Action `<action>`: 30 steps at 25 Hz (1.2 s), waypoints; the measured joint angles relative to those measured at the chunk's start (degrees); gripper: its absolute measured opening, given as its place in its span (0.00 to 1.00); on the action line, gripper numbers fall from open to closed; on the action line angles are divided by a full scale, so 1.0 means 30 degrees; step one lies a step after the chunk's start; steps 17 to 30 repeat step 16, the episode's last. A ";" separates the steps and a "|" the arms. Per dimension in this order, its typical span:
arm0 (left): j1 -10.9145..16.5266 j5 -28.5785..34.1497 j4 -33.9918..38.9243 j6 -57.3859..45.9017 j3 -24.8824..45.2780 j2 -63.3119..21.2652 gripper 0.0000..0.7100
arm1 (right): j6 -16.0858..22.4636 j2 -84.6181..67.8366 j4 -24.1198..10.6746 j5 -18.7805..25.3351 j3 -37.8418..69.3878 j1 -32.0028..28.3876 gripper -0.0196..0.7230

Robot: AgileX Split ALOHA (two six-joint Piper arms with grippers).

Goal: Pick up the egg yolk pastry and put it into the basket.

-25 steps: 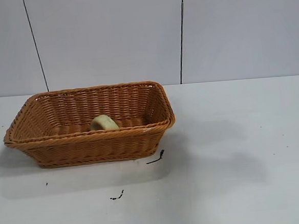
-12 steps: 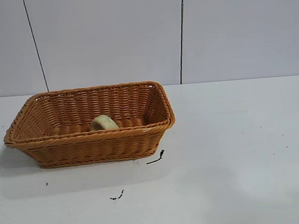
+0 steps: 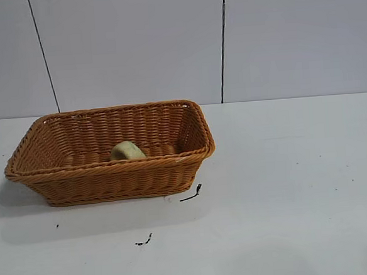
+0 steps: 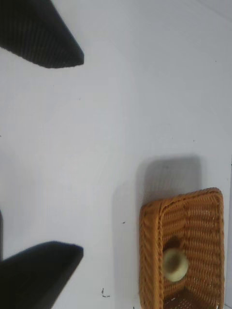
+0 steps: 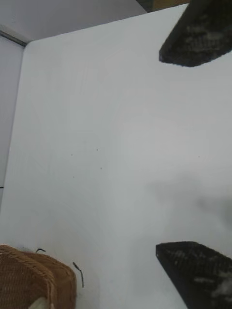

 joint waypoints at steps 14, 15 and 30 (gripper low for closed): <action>0.0000 0.0000 0.0000 0.0000 0.0000 0.0000 0.98 | 0.0254 -0.0054 -0.0179 0.0019 0.0074 0.0000 0.95; 0.0000 0.0000 0.0000 0.0000 0.0000 0.0000 0.98 | 0.0254 -0.0054 -0.0179 0.0019 0.0074 0.0000 0.95; 0.0000 0.0000 0.0000 0.0000 0.0000 0.0000 0.98 | 0.0254 -0.0054 -0.0179 0.0019 0.0074 0.0000 0.95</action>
